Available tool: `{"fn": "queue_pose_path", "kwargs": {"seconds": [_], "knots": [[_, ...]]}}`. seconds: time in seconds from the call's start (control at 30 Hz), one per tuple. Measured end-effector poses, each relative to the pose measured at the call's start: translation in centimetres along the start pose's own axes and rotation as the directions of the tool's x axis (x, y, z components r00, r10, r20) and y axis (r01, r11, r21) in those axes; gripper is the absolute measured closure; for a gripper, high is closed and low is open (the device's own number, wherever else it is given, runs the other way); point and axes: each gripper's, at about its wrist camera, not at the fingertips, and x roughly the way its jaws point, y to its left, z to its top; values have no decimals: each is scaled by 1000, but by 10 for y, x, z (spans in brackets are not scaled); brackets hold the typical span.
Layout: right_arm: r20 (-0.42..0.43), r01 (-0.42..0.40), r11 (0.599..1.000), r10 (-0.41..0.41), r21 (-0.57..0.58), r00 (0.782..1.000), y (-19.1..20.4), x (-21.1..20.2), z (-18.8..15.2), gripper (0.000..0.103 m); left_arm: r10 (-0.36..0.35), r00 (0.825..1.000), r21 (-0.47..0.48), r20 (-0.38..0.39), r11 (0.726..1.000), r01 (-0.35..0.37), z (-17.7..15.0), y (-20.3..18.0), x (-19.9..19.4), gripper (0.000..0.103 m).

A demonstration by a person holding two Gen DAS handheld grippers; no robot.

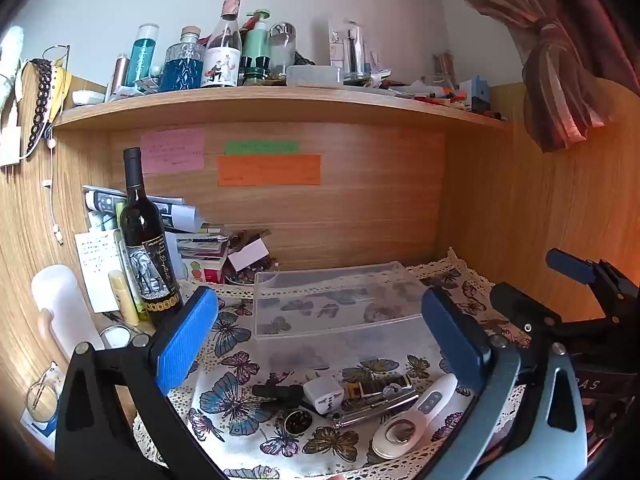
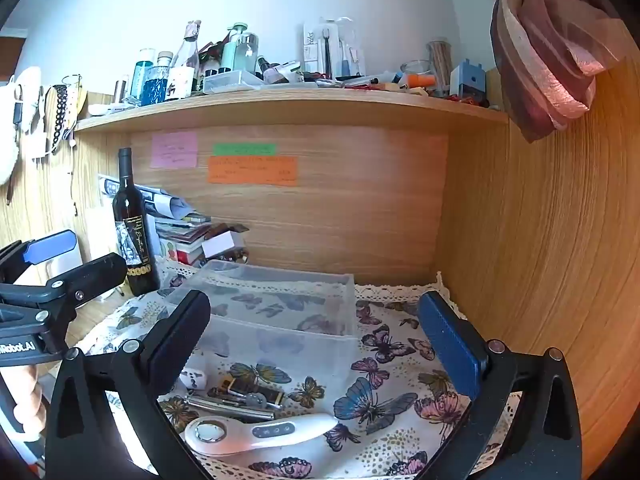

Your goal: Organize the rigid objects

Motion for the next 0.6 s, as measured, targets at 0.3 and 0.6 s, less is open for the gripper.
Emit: {"fn": "queue_pose_path", "kwargs": {"seconds": [0.3, 0.6], "knots": [[10, 6, 1000, -6, -1, 1000, -1, -4, -1, 0, 3, 1000, 8, 0, 1000, -3, 4, -3, 1, 0], [-2, -7, 1000, 7, 6, 1000, -2, -2, 0, 0, 5, 1000, -9, 12, 1000, -5, 4, -2, 1, 0]]}}
